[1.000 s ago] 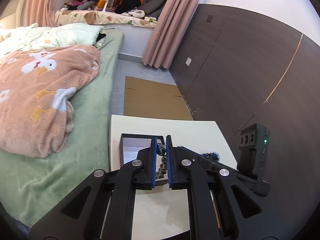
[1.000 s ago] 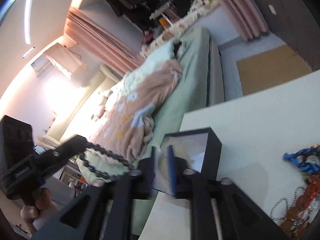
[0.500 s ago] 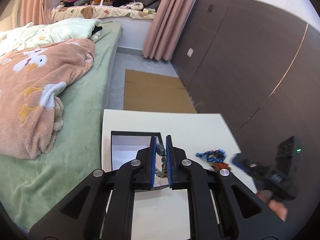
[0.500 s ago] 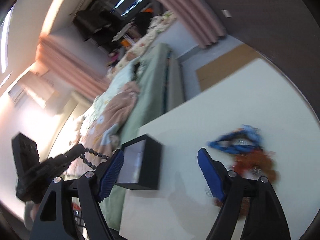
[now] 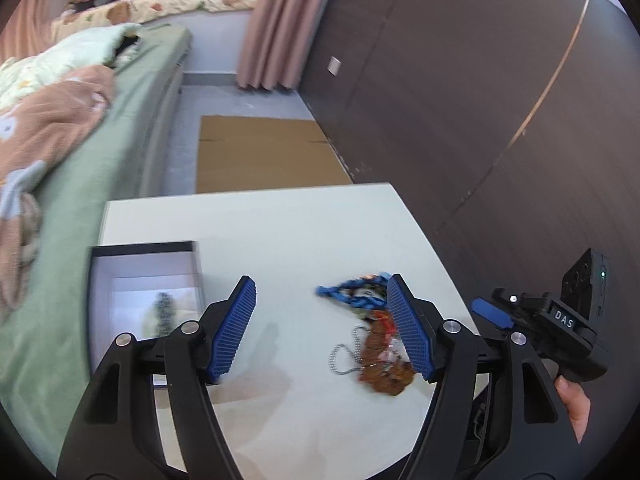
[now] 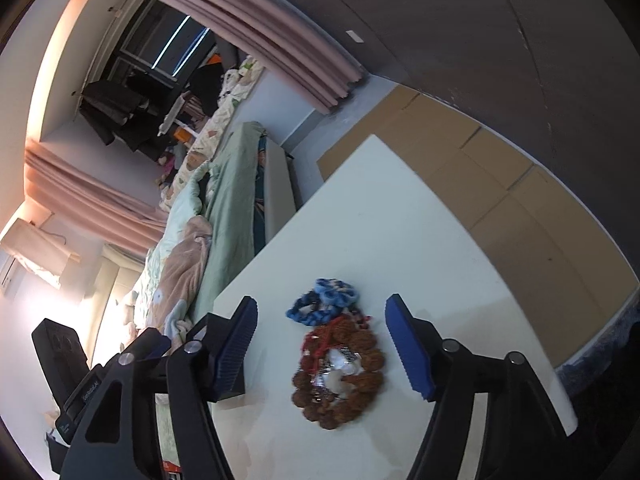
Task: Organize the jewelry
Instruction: 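Grasp the blue braided bracelet with the left tool while the right tool grasps the brown bead bracelet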
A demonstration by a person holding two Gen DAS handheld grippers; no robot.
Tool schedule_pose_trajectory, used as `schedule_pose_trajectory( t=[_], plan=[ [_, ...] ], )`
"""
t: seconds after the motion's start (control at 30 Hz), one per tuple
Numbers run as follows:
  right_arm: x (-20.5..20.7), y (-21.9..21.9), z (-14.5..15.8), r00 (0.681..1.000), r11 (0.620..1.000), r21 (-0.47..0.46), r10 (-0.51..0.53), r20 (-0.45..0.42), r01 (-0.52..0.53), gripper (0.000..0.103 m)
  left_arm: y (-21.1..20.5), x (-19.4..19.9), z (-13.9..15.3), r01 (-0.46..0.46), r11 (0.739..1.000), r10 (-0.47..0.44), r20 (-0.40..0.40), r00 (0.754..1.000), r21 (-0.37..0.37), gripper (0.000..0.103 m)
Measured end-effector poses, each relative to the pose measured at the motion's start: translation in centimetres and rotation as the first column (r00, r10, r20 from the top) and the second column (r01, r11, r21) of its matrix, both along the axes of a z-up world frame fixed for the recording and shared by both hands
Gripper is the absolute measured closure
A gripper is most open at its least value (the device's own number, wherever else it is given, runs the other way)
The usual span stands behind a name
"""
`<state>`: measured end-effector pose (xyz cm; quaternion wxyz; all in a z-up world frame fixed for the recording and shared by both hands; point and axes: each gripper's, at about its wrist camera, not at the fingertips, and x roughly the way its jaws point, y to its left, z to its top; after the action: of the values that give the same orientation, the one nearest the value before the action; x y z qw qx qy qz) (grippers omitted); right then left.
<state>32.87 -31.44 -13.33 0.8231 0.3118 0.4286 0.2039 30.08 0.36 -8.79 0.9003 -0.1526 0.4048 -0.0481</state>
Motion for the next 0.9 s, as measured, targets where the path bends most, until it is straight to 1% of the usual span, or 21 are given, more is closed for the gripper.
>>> schedule_pose_trajectory(
  t=[0.1,0.23,0.37,0.4,0.47,0.63,0.77,0.8,0.83,0.87,0.9],
  plan=[
    [0.1,-1.0,-0.7,1.0,1.0,-0.013,-0.014,-0.018,0.014,0.042,-1.8,1.2,-0.9,0.035,0.999,-0.035,-0.022,0.999,-0.013,0.035],
    [0.3,-1.6,-1.2,0.998,0.998,-0.046,-0.033,-0.045,0.031,0.047,-4.1,2.9,-2.1,0.078,0.997,-0.079,-0.042,0.996,-0.029,0.035],
    [0.2,-2.5,-1.6,0.997,0.997,-0.066,-0.053,-0.057,0.05,0.048,-6.2,4.1,-3.1,0.104,0.994,-0.106,-0.058,0.993,-0.036,0.035],
    [0.2,-2.7,-1.8,0.996,0.996,-0.072,-0.065,-0.063,0.06,0.048,-6.9,4.5,-3.4,0.115,0.993,-0.117,-0.063,0.991,-0.032,0.035],
    [0.3,-3.4,-2.1,0.993,0.994,-0.078,-0.087,-0.076,0.081,0.053,-7.9,5.1,-3.9,0.128,0.992,-0.129,-0.071,0.989,-0.02,0.035],
    [0.1,-5.0,-2.4,0.988,0.99,-0.073,-0.129,-0.089,0.123,0.053,-10.5,6.6,-5.5,0.156,0.988,-0.154,-0.111,0.982,0.014,0.035],
    [0.0,-5.4,-2.4,0.986,0.989,-0.072,-0.136,-0.092,0.13,0.053,-11.4,7.4,-6.5,0.15,0.987,-0.142,-0.142,0.98,0.051,0.035],
    [0.0,-5.4,-2.4,0.986,0.989,-0.073,-0.136,-0.091,0.13,0.053,-11.5,7.5,-6.7,0.148,0.988,-0.139,-0.147,0.979,0.053,0.037],
    [0.0,-5.3,-2.3,0.987,0.989,-0.074,-0.135,-0.091,0.128,0.053,-11.4,7.5,-6.9,0.145,0.988,-0.135,-0.154,0.979,0.058,0.046],
    [0.0,-5.3,-2.3,0.987,0.989,-0.074,-0.134,-0.09,0.127,0.053,-11.4,7.7,-7.3,0.142,0.988,-0.13,-0.171,0.977,0.06,0.053],
    [-0.1,-5.2,-2.2,0.987,0.989,-0.075,-0.132,-0.089,0.125,0.053,-11.3,7.8,-7.6,0.141,0.989,-0.129,-0.185,0.974,0.054,0.073]
  ],
)
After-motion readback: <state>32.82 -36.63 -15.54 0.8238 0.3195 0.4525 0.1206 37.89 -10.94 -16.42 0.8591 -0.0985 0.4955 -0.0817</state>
